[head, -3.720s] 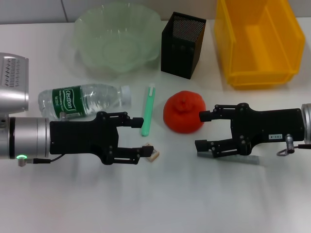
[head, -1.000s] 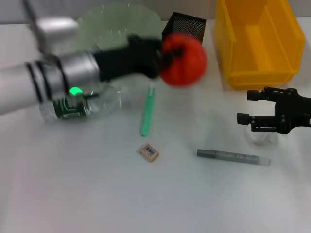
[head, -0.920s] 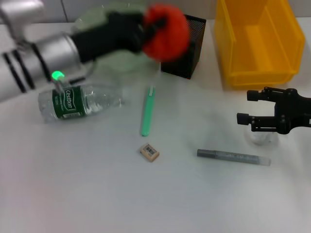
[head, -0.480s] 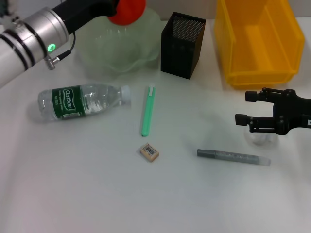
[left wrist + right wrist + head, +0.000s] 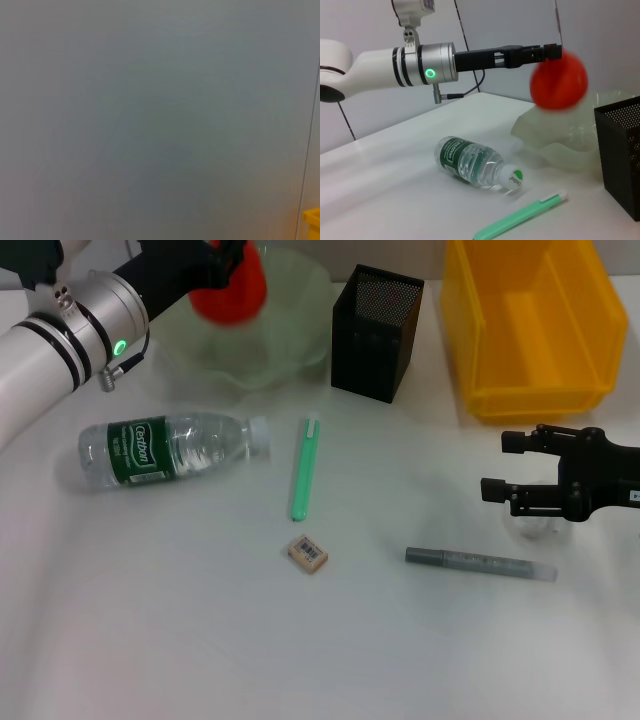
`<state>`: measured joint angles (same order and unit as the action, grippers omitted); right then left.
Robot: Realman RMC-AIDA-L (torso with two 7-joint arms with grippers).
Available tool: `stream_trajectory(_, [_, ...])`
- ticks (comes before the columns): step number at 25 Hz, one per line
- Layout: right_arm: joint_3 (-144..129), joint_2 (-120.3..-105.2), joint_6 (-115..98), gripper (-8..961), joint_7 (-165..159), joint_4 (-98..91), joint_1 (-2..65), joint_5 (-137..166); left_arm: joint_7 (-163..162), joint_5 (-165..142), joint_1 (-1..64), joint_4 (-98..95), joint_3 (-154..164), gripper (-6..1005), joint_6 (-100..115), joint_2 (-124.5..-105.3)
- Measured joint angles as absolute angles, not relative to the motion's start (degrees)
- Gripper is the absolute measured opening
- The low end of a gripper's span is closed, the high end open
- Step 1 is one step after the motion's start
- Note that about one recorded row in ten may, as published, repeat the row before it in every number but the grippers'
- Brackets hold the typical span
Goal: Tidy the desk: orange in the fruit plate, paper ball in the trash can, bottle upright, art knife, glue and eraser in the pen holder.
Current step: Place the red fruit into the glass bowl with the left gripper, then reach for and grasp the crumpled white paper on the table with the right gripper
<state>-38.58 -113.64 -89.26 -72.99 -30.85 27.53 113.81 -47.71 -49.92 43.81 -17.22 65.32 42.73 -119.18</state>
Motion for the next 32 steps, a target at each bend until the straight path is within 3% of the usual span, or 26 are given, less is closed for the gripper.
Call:
stream_trajectory(3, [-38.6, -113.64, -89.3, 802, -72.9, -30.8, 27.6, 113.8, -47.5, -49.8, 43.8, -17.2, 65.4, 247, 42.7, -119.18])
stream_trajectory(16, [-38.5, -113.74, -89.3, 798, -72.8, -30.8, 27.4, 113.8, -49.1, -49.6, 42.6, -17.2, 65.9, 827, 46.1, -119.16])
stream_trajectory(21, [-38.3, -113.74, -89.5, 797, -72.8, -30.7, 27.4, 113.8, -56.9, -52.2, 39.0, -20.4, 68.9, 827, 58.5, -117.74])
stream_trajectory(32, [-38.3, -113.26, -90.0, 793, -73.2, -31.0, 27.8, 113.8, -76.9, -76.7, 30.0, -35.5, 70.7, 826, 87.1, -112.04])
